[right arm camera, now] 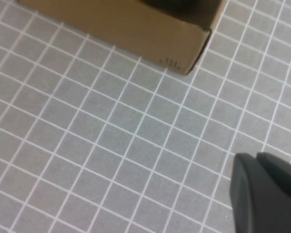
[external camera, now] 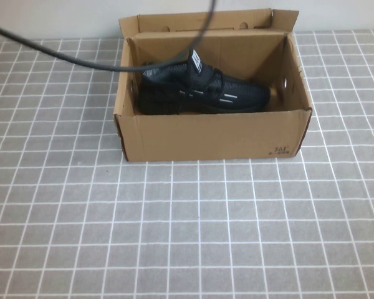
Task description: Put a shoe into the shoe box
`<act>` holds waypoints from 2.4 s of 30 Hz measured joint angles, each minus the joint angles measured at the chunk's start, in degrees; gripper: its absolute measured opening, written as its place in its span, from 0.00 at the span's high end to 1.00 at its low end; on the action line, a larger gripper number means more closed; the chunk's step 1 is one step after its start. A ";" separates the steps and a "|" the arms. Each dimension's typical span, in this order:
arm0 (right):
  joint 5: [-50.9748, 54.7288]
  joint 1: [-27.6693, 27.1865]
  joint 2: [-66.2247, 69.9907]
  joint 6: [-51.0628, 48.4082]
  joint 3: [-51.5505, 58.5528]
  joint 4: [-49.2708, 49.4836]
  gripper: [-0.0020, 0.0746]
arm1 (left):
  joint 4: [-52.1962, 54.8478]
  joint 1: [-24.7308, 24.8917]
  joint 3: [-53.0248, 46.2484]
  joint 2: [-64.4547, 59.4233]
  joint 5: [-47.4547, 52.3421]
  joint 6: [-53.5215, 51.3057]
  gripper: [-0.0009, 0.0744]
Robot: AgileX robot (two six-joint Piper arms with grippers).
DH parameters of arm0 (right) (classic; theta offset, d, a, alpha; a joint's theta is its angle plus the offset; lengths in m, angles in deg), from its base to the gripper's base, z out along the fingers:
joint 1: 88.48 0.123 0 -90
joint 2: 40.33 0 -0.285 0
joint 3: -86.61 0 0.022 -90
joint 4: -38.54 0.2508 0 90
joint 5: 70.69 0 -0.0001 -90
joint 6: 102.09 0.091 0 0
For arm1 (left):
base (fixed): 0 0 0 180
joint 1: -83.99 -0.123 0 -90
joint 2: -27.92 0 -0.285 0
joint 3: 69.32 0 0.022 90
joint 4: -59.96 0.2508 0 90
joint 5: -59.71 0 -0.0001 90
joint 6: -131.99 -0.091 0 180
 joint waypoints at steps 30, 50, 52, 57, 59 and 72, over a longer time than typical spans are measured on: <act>-31.37 0.00 -44.17 0.00 33.91 10.81 0.99 | 1.72 0.00 -95.53 87.94 -46.14 11.21 0.99; -56.61 0.00 -44.15 0.00 59.67 11.63 0.99 | 1.60 0.00 -118.41 88.67 -45.23 9.88 0.99; -56.38 0.00 -44.15 0.00 61.02 11.63 0.99 | 1.60 0.00 -118.41 88.67 -43.51 9.90 0.99; -56.29 0.00 -44.15 0.00 64.36 11.63 0.99 | 1.60 0.00 -118.41 88.67 -41.18 9.90 0.99; -56.24 0.00 -44.15 0.00 65.46 11.63 0.99 | 1.60 0.00 -118.41 88.67 -40.92 9.90 0.99; -69.00 -21.21 -47.98 2.66 73.13 2.79 0.99 | 1.60 0.00 -118.41 88.67 -40.80 9.90 0.99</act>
